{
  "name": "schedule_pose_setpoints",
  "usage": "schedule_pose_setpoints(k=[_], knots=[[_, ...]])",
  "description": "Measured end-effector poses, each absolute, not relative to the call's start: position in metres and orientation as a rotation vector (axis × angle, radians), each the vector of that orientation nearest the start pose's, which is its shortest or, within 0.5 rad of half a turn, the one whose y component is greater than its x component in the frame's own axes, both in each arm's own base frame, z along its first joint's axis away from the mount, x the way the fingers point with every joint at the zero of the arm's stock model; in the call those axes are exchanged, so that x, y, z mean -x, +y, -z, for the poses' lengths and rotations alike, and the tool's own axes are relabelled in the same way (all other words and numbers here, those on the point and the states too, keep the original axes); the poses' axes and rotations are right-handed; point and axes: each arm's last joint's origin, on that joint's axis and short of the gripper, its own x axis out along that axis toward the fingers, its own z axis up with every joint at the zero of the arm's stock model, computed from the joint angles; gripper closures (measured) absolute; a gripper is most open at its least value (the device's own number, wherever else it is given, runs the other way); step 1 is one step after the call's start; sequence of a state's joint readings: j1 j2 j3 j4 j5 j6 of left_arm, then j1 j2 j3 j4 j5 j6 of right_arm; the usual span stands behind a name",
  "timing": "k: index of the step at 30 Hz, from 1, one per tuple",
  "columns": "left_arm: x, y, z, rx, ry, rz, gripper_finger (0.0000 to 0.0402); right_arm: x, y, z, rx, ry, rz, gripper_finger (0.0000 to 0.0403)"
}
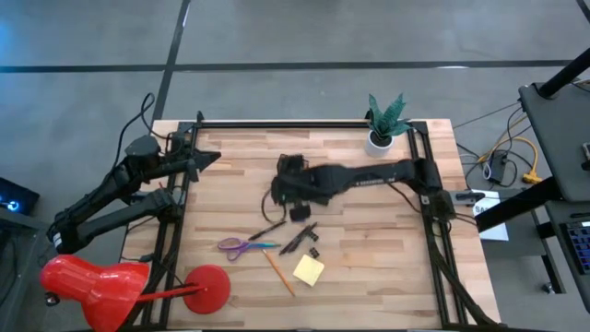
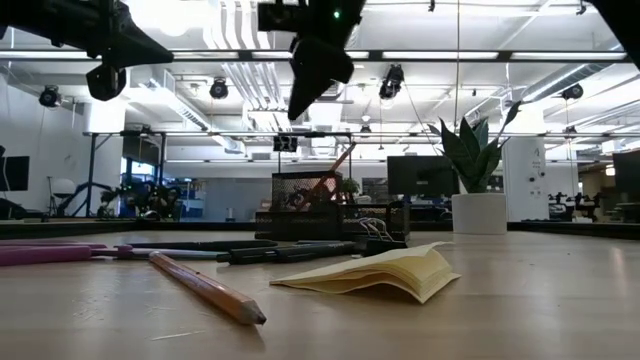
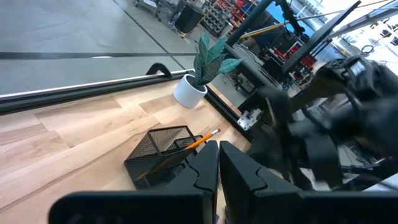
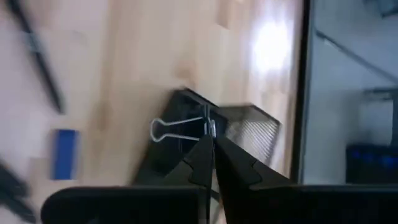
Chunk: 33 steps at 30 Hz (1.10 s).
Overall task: Pick and place office supplies into organizer
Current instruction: Put the middle binder clip into the desk organizer, then put the top binder clip into the desk organizer
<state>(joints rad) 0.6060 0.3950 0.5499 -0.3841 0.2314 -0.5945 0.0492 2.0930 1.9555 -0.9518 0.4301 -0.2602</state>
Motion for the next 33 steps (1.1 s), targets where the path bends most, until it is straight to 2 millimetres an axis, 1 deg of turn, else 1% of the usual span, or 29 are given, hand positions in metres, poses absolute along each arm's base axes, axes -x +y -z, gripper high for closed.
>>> schedule_pose_setpoints(k=[3, 6, 8, 11, 18, 22, 24, 27, 29, 31, 33], knots=[[-0.088, 0.053, -0.280, 0.679, 0.094, -0.426, 0.0402, -0.443, -0.016, -0.272, 0.449, 1.163, 0.220, 0.0395], [-0.088, 0.053, -0.280, 0.679, 0.093, -0.427, 0.0402, -0.438, -0.034, -0.264, 0.372, 1.223, 0.176, 0.0395], [-0.088, 0.053, -0.280, 0.679, 0.093, -0.427, 0.0402, -0.436, -0.040, -0.258, 0.357, 1.242, 0.164, 0.0395], [-0.088, 0.053, -0.280, 0.676, 0.094, -0.427, 0.0402, -0.436, -0.041, -0.254, 0.354, 1.246, 0.161, 0.0395], [-0.088, 0.053, -0.280, 0.671, 0.095, -0.427, 0.0402, -0.440, -0.042, -0.258, 0.353, 1.208, 0.167, 0.0395], [-0.088, 0.053, -0.280, 0.671, 0.095, -0.426, 0.0402, -0.438, -0.041, -0.257, 0.354, 1.229, 0.162, 0.0394], [-0.088, 0.053, -0.280, 0.671, 0.095, -0.426, 0.0402, -0.433, -0.039, -0.256, 0.360, 1.273, 0.132, 0.0394], [-0.088, 0.053, -0.280, 0.671, 0.095, -0.426, 0.0402, -0.423, -0.029, -0.255, 0.339, 1.365, -0.005, 0.0392], [-0.088, 0.053, -0.280, 0.671, 0.095, -0.426, 0.0402, -0.417, -0.017, -0.255, 0.313, 1.410, -0.119, 0.0382], [-0.088, 0.053, -0.280, 0.671, 0.096, -0.426, 0.0402, -0.413, -0.003, -0.254, 0.302, 1.437, -0.228, 0.0364], [-0.088, 0.053, -0.280, 0.672, 0.097, -0.427, 0.0402, -0.412, 0.009, -0.253, 0.301, 1.434, -0.285, 0.0339]])
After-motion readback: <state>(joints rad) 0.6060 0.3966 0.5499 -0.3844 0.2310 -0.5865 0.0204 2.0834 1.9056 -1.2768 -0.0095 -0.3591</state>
